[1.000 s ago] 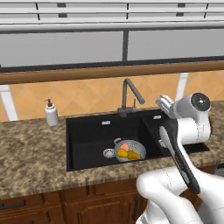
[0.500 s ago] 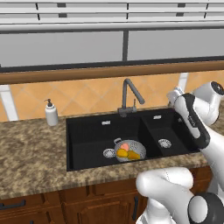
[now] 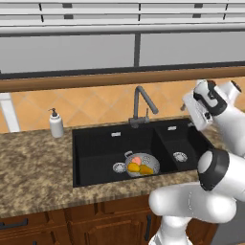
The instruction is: Put the colander in the sink, put the mango, peach, pear in the colander, and turn on the sink faucet and pour water over the colander.
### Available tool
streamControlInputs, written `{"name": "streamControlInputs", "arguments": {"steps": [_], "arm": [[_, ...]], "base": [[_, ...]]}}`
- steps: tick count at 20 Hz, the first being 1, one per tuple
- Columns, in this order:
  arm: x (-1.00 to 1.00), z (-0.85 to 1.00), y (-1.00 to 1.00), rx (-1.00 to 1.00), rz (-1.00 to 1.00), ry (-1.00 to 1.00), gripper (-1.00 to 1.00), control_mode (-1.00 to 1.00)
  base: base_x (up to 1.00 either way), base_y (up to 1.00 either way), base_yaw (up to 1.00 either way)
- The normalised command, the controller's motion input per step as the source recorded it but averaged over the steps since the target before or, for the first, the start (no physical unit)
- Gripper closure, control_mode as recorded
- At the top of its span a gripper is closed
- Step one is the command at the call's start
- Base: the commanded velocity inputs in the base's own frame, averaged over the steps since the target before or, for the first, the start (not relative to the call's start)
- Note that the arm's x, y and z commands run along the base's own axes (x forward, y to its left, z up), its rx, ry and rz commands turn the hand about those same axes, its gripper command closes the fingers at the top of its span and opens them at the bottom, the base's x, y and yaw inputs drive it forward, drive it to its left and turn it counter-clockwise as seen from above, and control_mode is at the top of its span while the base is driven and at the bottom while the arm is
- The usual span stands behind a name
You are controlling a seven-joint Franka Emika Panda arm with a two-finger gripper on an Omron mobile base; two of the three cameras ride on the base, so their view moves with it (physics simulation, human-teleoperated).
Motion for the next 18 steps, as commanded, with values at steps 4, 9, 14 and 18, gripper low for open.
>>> {"name": "streamControlInputs", "arguments": {"steps": [4, 9, 14, 18], "arm": [[0.13, -0.11, -0.03, 0.38, -0.19, 0.05, -1.0, -1.0], [0.05, -0.19, 0.07, 0.33, -0.18, 0.0, -1.0, -1.0], [0.41, -0.4, 0.26, 0.24, -0.16, 0.08, -1.0, -1.0], [0.48, -0.33, 0.12, 0.31, -0.07, 0.16, -1.0, -1.0]], "base": [[0.0, 0.0, 0.0], [0.0, 0.0, 0.0], [0.0, 0.0, 0.0], [0.0, 0.0, 0.0]]}}
